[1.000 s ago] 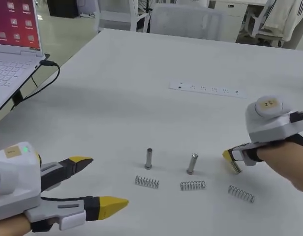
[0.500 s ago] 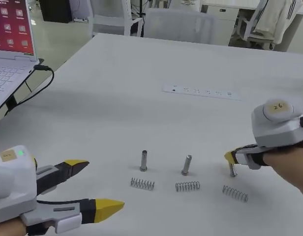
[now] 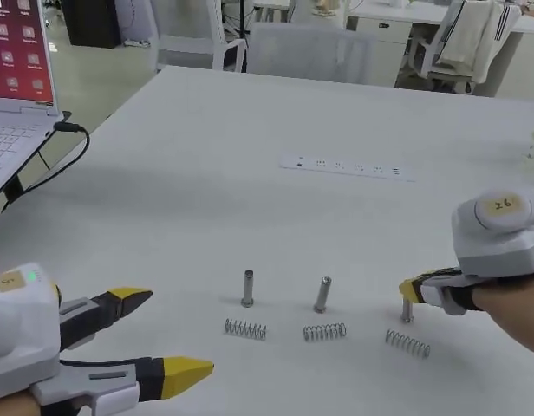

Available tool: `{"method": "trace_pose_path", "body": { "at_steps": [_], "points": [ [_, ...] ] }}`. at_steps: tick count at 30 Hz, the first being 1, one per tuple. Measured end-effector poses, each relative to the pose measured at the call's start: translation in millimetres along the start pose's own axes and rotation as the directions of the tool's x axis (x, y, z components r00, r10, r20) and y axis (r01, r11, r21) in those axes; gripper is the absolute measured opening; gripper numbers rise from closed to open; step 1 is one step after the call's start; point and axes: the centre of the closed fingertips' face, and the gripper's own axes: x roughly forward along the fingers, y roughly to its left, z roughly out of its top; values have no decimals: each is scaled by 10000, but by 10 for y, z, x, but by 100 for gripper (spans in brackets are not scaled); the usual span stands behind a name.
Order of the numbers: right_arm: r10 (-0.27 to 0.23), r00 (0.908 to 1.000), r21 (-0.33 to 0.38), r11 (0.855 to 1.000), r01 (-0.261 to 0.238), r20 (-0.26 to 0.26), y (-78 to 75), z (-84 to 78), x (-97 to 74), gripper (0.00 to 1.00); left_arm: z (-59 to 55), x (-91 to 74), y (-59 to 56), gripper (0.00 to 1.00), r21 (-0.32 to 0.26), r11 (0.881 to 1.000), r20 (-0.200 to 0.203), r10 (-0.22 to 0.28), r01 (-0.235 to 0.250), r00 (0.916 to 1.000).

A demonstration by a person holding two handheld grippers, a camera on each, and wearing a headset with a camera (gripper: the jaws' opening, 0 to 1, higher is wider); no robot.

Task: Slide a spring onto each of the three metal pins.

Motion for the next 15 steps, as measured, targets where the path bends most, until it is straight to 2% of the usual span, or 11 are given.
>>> {"method": "trace_pose_path", "body": {
  "at_steps": [11, 15],
  "points": [
    [188, 9980, -371, 9992, -166, 605, 52, -44, -73, 5, -4, -2, -6, 77, 3, 10000, -29, -4, 4, 10000],
    [292, 9967, -241, 9993, -275, 756, 42, -48, -82, 5, -4, -8, -6, 77, 10, 10000, -36, 6, -6, 10000]
  ]
}}
